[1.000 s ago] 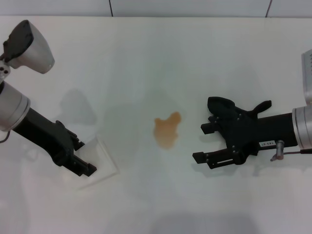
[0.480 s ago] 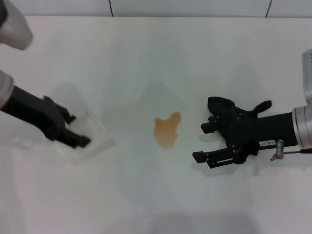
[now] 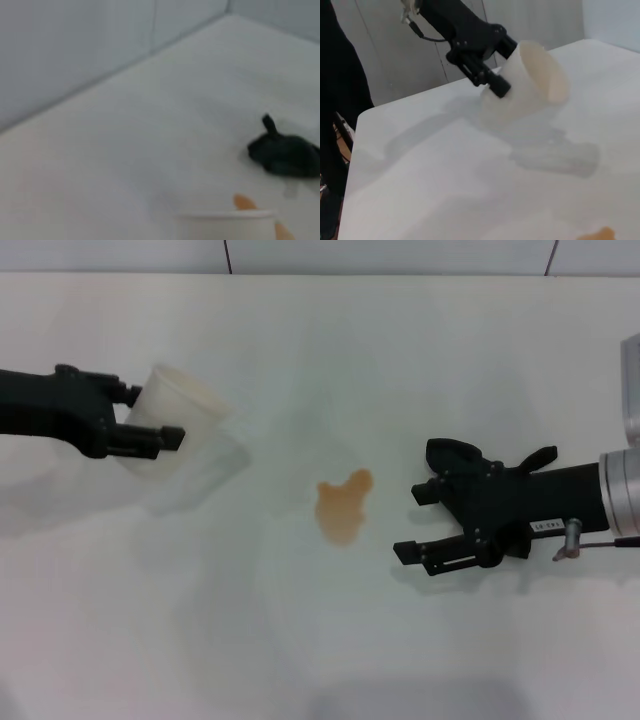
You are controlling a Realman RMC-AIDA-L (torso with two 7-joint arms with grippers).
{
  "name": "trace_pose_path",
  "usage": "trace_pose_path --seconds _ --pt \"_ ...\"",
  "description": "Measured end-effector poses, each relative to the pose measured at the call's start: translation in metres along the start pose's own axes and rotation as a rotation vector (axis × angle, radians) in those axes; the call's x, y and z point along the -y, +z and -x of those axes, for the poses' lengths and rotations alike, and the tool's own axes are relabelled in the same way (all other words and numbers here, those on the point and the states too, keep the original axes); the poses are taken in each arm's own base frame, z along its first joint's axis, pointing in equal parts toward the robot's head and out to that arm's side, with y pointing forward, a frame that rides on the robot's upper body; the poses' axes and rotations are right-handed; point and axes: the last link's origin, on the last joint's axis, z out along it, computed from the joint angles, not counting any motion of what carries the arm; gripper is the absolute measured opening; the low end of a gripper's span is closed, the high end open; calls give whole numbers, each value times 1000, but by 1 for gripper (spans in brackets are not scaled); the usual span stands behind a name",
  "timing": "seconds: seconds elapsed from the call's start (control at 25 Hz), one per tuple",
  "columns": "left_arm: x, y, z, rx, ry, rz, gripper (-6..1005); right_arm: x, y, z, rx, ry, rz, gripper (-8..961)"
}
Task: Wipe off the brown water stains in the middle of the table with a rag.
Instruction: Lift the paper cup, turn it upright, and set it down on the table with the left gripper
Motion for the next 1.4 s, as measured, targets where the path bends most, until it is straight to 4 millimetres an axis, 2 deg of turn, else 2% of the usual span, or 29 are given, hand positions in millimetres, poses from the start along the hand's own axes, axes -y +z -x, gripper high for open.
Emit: trace_pose_path --seconds 0.52,0.88,1.12,1.4 --pt "-9 25 35 -252 109 -71 739 3 4 1 17 -11 -22 812" --pt "-16 31 66 -388 139 -151 747 4 3 2 12 -65 -29 812" --pt "-20 41 85 -400 157 -198 753 6 3 2 9 -98 -42 812" --pt "-25 53 97 -383 160 -206 759 5 5 2 3 -114 -41 811"
